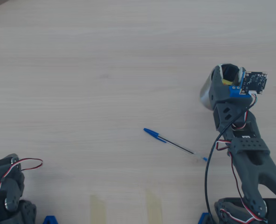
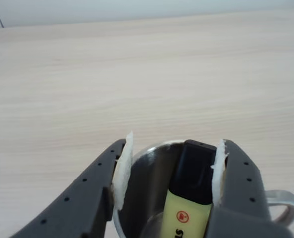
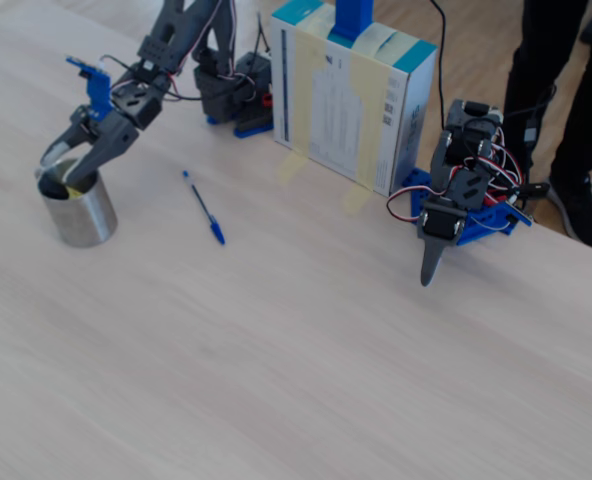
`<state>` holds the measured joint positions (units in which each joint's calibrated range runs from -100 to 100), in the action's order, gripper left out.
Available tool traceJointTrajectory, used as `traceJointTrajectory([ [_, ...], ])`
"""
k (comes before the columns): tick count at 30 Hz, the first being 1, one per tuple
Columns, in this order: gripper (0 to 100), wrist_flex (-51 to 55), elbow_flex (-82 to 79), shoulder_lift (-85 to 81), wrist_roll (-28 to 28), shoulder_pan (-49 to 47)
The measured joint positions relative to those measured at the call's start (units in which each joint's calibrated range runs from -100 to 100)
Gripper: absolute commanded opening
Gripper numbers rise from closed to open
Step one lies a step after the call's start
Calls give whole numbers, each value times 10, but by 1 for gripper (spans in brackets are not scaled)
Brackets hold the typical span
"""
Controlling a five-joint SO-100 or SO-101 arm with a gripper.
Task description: Grab the yellow pen and put it in the silver cup.
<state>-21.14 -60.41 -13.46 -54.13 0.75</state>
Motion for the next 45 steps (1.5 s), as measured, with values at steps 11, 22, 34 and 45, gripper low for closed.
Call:
traceJointTrajectory([
  [11,15,176,0,-172,1,-11],
  [22,5,312,-73,-381,21,-25],
  [34,2,546,-204,-679,21,-19],
  [45,2,687,-315,-831,19,-3],
])
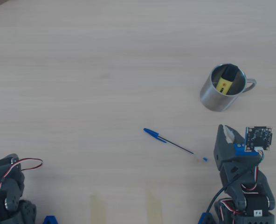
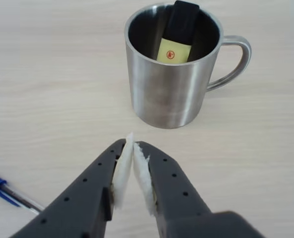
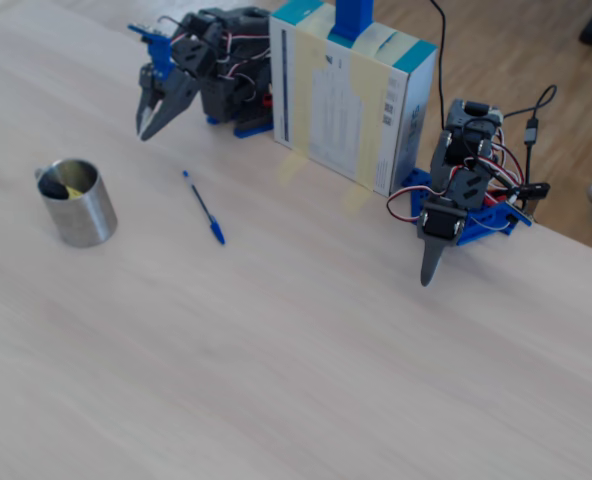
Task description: Grab the yellow pen and put it in the silver cup.
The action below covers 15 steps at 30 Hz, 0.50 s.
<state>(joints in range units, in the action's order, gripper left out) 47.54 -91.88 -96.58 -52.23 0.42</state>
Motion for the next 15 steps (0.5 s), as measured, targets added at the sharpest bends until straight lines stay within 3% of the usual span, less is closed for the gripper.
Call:
traceJointTrajectory([
  [8,2,40,-52,-8,-23,-15],
  [15,2,139,-54,-8,-49,-16],
])
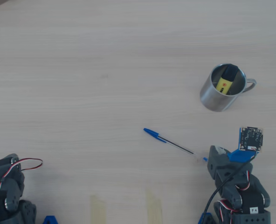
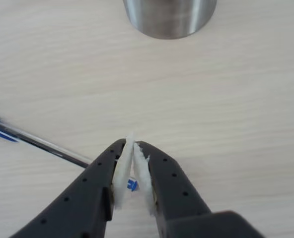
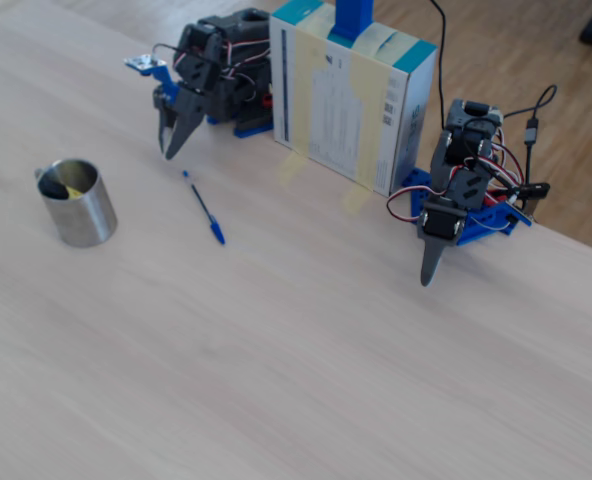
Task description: Grab the yellow pen and put it in the silver cup.
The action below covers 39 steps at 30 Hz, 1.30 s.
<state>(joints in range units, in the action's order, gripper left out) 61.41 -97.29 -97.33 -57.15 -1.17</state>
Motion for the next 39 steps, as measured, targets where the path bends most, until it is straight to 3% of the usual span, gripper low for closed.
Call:
traceJointTrajectory([
  [9,2,115,-18,-3,5,2],
  [39,2,121,-18,-7,20,3],
])
